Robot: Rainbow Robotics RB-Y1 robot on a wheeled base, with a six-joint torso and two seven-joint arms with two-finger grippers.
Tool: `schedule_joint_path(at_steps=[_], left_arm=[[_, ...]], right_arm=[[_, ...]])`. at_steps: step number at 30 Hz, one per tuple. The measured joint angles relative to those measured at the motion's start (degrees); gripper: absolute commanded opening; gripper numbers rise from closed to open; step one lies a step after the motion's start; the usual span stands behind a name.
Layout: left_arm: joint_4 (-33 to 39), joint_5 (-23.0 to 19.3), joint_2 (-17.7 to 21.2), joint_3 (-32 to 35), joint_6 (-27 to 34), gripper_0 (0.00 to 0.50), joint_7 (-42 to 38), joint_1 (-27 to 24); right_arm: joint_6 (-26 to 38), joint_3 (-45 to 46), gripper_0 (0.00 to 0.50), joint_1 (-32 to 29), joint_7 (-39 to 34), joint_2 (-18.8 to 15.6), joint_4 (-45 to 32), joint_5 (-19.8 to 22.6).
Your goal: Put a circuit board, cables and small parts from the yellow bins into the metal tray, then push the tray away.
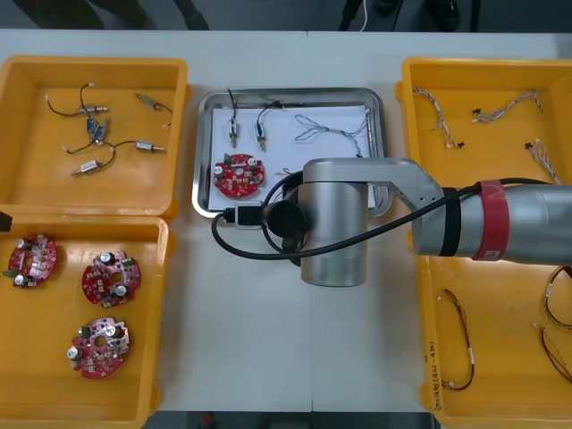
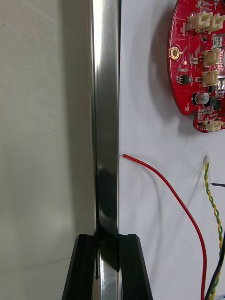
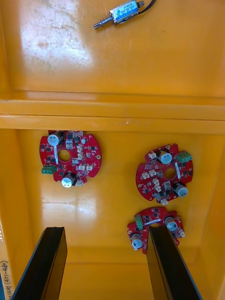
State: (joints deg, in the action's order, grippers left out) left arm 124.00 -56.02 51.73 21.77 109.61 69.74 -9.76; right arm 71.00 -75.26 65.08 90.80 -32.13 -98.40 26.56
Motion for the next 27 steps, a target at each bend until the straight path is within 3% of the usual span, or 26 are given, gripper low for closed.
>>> schedule_joint_path(at_steps=[27], left_arm=[[0.00, 0.00, 0.00, 0.00, 0.00, 0.500, 0.00, 0.00]], right_arm=[[-5.72, -0.37, 0.000, 4.24, 0.44, 0.00, 8.18, 0.40]])
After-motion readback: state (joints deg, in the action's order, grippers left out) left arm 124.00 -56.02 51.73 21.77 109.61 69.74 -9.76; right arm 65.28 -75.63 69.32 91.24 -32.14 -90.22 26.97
